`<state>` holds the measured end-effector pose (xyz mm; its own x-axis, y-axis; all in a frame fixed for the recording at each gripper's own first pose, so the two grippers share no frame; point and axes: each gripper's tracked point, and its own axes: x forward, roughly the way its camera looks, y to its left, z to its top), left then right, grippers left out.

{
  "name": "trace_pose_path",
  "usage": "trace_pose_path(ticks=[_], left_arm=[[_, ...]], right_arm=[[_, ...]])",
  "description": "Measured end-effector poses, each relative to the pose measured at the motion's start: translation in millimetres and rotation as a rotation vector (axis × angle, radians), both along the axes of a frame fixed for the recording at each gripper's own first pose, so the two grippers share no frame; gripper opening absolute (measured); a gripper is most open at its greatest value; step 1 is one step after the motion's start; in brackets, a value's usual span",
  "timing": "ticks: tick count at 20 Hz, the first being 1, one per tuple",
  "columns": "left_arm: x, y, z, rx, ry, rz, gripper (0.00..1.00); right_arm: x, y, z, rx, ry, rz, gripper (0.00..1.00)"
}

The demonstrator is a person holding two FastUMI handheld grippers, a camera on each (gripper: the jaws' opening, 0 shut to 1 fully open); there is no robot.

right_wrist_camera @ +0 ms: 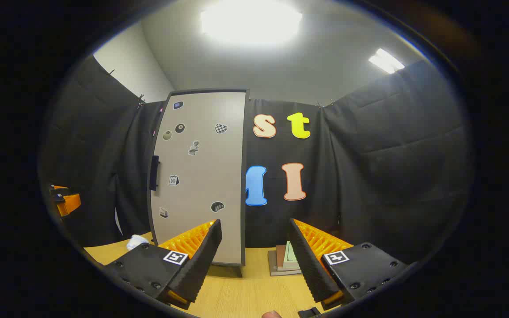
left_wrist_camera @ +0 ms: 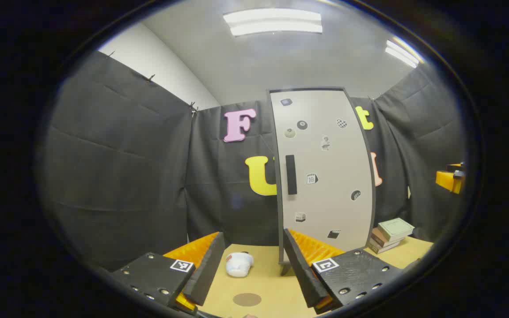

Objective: Open the cabinet door with the right hand, grasp the bottle in the cabinet with the left hand and place it on the coaster, then close the cabinet door with the right hand.

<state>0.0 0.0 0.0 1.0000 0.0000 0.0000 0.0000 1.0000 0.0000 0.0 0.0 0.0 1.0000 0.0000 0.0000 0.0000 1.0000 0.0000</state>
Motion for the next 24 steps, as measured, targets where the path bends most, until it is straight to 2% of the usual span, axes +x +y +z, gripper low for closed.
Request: trace_pose_path(ticks=[3,5,8,10,11,12,15,24], left_arm=[[1.3,0.7,-2.7,-0.001,0.004,0.003,0.82],[3.5,0.9,-1.9,0.003,0.000,0.004,0.80],[6.6,-1.2,-0.9,0.017,-0.004,0.003,0.82],[8.6,-2.7,1.2,0.020,-0.009,0.002,0.80],[9.8,-3.2,2.9,0.021,-0.012,0.002,0.80],[10.8,-4.5,2.3,0.023,-0.014,0.001,0.80],[12.8,-7.5,3.6,0.027,-0.017,-0.001,0.80],[12.2,-21.4,5.0,0.034,-0.015,0.012,0.82]], right_arm=[[2.0,-2.9,-3.6,-0.001,0.007,-0.010,0.95],[4.5,-2.8,-6.8,0.007,0.017,-0.012,0.93],[9.5,-3.9,-7.9,0.022,0.019,-0.014,0.96],[13.3,-5.5,-7.7,0.023,0.015,-0.017,0.94],[14.3,-6.0,-8.2,0.022,0.014,-0.018,0.96],[14.4,-5.2,-9.3,0.021,0.015,-0.018,0.93],[17.5,-6.5,-10.9,0.025,0.019,-0.017,0.96],[29.9,-15.5,-15.7,0.024,0.022,0.003,0.94]])
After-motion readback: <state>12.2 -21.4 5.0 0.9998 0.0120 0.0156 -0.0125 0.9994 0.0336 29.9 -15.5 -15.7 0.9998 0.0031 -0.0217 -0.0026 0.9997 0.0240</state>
